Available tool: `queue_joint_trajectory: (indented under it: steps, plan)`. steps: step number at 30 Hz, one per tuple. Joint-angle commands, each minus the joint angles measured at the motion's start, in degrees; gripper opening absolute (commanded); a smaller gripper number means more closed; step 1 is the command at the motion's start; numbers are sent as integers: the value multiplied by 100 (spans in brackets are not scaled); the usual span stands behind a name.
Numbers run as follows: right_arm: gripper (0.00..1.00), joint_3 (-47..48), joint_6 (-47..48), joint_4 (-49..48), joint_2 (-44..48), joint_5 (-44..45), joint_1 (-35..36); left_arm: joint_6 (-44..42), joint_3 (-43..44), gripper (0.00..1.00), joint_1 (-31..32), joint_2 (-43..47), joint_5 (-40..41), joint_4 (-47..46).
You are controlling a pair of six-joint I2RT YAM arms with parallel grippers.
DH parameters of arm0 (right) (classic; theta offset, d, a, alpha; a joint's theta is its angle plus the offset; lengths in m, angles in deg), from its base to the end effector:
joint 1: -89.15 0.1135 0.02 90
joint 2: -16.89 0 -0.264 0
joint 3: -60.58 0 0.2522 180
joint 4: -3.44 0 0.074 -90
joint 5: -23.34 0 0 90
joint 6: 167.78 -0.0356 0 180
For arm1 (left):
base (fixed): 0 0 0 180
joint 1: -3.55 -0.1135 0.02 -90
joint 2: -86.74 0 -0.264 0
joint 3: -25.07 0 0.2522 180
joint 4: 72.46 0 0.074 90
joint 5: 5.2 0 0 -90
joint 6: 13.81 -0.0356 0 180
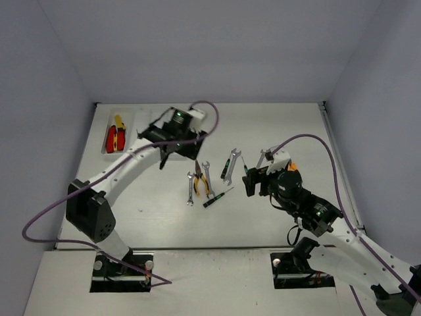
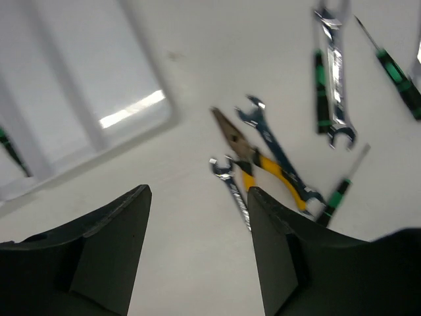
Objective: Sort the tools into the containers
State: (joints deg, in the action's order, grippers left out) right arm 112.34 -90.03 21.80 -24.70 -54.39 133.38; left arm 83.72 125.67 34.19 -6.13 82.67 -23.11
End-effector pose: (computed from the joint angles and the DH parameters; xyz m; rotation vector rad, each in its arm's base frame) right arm 0.1332 0.1191 0.3178 -0.3224 1.7111 0.5465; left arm 0.3134 -0.1872 0.3383 0.4852 2.2761 -0.3827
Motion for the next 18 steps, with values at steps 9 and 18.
queue_joint_trajectory:
  steps: [9,18]
  plan:
    - [81,252,-117,-39,972,666,-28,415,-938,56,2175,-483,268,-242]
    - [81,287,-126,170,1115,822,-28,628,-1019,53,2351,-1125,213,-387]
